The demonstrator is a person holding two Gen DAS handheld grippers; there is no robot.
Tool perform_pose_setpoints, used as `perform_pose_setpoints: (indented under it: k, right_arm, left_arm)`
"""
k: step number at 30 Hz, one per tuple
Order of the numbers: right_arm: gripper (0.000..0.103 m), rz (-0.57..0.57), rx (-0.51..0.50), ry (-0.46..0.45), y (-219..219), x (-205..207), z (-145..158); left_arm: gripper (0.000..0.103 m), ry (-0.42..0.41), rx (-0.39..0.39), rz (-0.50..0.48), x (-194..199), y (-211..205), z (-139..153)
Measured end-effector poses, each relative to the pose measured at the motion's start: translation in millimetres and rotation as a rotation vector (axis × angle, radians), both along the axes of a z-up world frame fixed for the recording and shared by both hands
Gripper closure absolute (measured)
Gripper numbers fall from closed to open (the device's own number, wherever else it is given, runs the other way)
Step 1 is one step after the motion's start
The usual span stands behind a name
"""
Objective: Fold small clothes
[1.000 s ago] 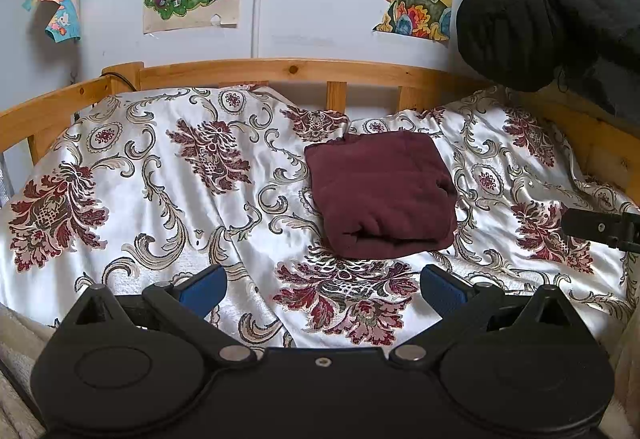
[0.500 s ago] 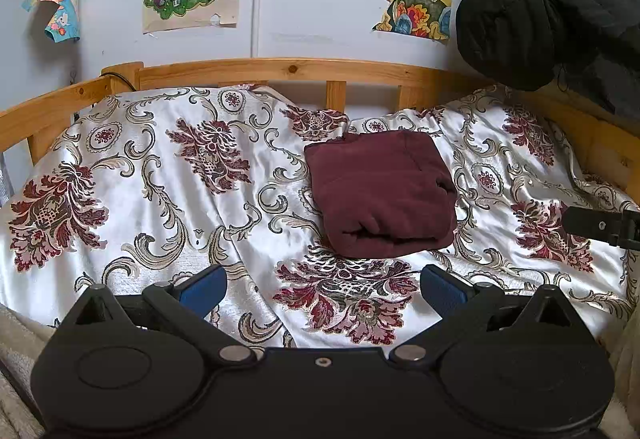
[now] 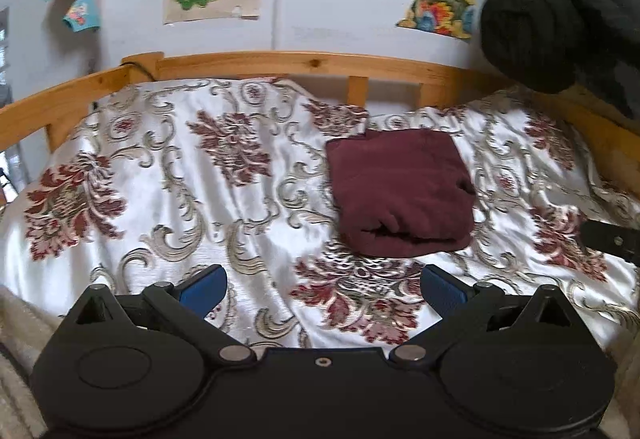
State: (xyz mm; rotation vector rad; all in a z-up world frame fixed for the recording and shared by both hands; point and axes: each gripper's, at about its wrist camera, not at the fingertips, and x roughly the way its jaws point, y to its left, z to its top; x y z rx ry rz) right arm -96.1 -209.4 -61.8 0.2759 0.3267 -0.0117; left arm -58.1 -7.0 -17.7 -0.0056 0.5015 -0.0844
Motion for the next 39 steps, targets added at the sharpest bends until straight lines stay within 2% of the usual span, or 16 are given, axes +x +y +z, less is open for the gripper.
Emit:
perform_pose_setpoints:
  k: [12,25,33,39]
  right_arm:
    - [0.000,-0.005,-0.001,0.013,2,0,-3]
    - [0.000,-0.029,-0.006,0.092,1,8,-6]
    - [0.000,-0.055,-0.022,0.191,2,20,-14]
    - [0.000,-0.058,-0.010,0.210,-1,22,-17]
  left_arm:
    - [0.001,0.006,0.011,0.013,1,3,5]
    - [0.001,0.017,0.018,0.011,3,2,3]
    - [0.001,0.015,0.028,0.000,3,1,2]
    - [0.001,0.016,0.039,-0.007,4,1,2]
